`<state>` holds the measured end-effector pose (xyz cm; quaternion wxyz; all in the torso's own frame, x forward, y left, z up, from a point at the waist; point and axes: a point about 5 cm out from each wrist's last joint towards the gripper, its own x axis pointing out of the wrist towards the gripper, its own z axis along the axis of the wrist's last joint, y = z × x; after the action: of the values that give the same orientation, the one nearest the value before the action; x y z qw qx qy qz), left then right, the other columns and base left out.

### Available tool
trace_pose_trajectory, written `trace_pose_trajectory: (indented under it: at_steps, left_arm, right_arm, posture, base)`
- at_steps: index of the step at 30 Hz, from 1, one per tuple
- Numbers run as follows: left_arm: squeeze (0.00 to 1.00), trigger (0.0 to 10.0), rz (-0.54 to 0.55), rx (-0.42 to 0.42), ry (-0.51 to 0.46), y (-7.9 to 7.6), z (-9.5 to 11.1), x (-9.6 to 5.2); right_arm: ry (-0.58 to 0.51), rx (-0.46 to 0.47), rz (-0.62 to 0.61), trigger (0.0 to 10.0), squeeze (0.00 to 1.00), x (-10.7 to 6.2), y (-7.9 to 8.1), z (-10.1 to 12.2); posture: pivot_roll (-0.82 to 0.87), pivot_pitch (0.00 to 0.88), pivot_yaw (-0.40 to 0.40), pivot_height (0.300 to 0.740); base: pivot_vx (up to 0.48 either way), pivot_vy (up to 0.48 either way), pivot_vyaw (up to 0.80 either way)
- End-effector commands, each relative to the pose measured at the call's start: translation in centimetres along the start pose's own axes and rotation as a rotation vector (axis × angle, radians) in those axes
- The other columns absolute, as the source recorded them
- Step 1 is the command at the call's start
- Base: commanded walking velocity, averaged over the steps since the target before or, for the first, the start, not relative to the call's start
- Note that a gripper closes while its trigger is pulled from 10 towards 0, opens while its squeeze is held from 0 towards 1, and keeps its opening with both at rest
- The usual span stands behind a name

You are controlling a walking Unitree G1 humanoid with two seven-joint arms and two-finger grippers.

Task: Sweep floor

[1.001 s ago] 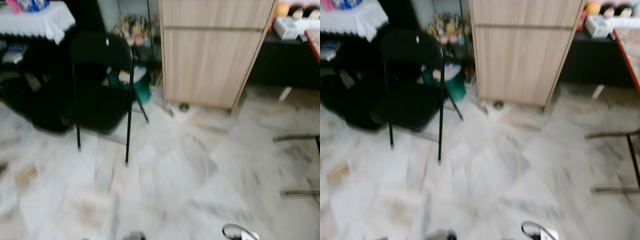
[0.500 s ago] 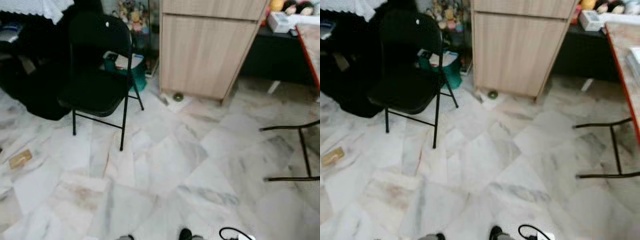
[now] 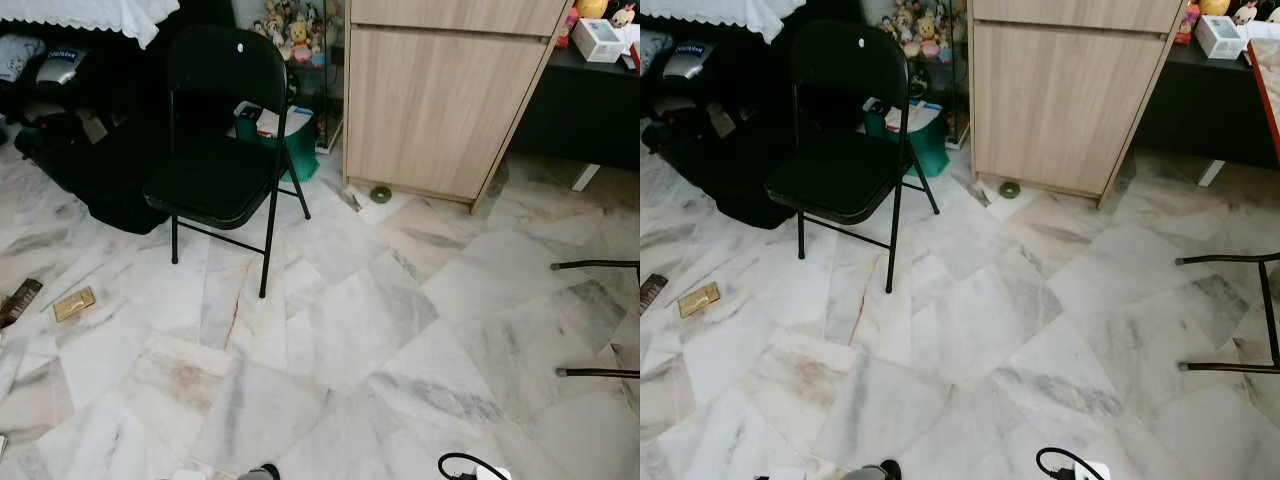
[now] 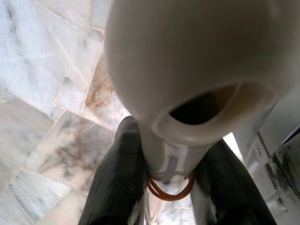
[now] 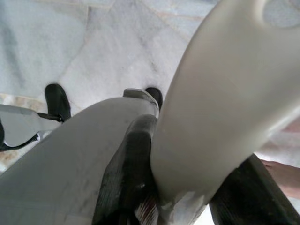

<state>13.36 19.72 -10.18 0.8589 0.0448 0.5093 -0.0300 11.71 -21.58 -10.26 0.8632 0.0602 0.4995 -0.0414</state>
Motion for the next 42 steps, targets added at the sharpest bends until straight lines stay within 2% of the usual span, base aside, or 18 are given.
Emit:
trace_pose_trajectory:
  at_steps: [1, 8, 10, 12, 14, 16, 22, 26, 30, 32, 35, 42]
  left_arm:
    - [0.00, 10.0, -0.042, -0.007, -0.058, -1.6, 1.1, 0.3]
    - [0.00, 10.0, -0.043, -0.006, -0.065, -1.8, 0.9, 0.2]
    - [0.00, 10.0, -0.040, -0.008, -0.070, -1.1, 0.8, 0.1]
    - [0.00, 10.0, -0.027, -0.012, -0.075, 0.6, 0.5, -0.2]
    - [0.00, 10.0, -0.024, -0.012, -0.075, 0.9, 0.4, -0.3]
    - [0.00, 10.0, -0.007, -0.017, -0.076, 2.7, 0.5, -0.6]
    - [0.00, 10.0, 0.021, -0.030, -0.085, 4.2, 1.8, -0.6]
    - [0.00, 10.0, 0.016, -0.039, -0.093, 3.5, 3.2, -0.2]
    - [0.00, 10.0, 0.019, -0.023, -0.072, 2.7, 3.1, 0.0]
    - [0.00, 10.0, 0.000, -0.026, -0.076, 0.8, 3.2, 0.4]
    - [0.00, 10.0, -0.009, -0.026, -0.075, -0.2, 3.0, 0.5]
    - [0.00, 10.0, -0.003, -0.034, -0.072, -1.0, 3.0, 0.6]
  right_arm:
    - [0.039, -0.022, 0.008, 10.0, 0.00, -0.1, 0.3, -1.0]
    - [0.040, -0.032, 0.004, 10.0, 0.00, -0.1, 0.2, -1.0]
    - [0.041, -0.033, 0.005, 10.0, 0.00, -0.1, 0.2, -1.0]
    - [0.042, -0.032, 0.005, 10.0, 0.00, -0.1, 0.2, -1.0]
    - [0.042, -0.032, 0.004, 10.0, 0.00, -0.2, 0.1, -1.0]
    - [0.042, -0.035, 0.004, 10.0, 0.00, -0.1, 0.2, -1.0]
    - [0.045, -0.044, 0.007, 10.0, 0.00, -0.1, 0.1, -1.0]
    - [0.043, -0.045, 0.007, 10.0, 0.00, -0.1, 0.1, -0.9]
    - [0.041, -0.043, 0.008, 10.0, 0.00, -0.1, 0.2, -0.9]
    - [0.040, -0.041, 0.008, 10.0, 0.00, -0.1, 0.2, -0.8]
    - [0.042, -0.026, 0.006, 10.0, 0.00, -0.1, 0.2, -0.9]
    - [0.042, -0.014, 0.000, 10.0, 0.00, -0.1, 0.2, -0.8]
  posture:
    - [0.02, 0.170, 0.023, 0.740]
    - [0.02, 0.170, 0.021, 0.740]
    - [0.02, 0.169, 0.019, 0.740]
    - [0.02, 0.168, 0.019, 0.740]
    - [0.02, 0.167, 0.018, 0.740]
    - [0.02, 0.169, 0.015, 0.740]
    - [0.03, 0.171, 0.010, 0.740]
    - [0.03, 0.169, 0.012, 0.740]
    - [0.02, 0.168, 0.012, 0.740]
    - [0.03, 0.166, 0.011, 0.740]
    - [0.03, 0.164, 0.011, 0.740]
    - [0.04, 0.157, 0.003, 0.740]
  base:
    - [0.000, 0.000, 0.74]
    - [0.000, 0.000, 0.79]
    - [0.000, 0.000, 0.80]
    - [0.000, 0.000, 0.80]
    - [0.000, 0.000, 0.80]
    - [0.000, 0.000, 0.80]
    - [0.000, 0.000, 0.80]
    - [0.000, 0.000, 0.80]
    - [0.000, 0.000, 0.80]
    - [0.000, 0.000, 0.80]
    - [0.000, 0.000, 0.63]
    - [0.000, 0.000, 0.06]
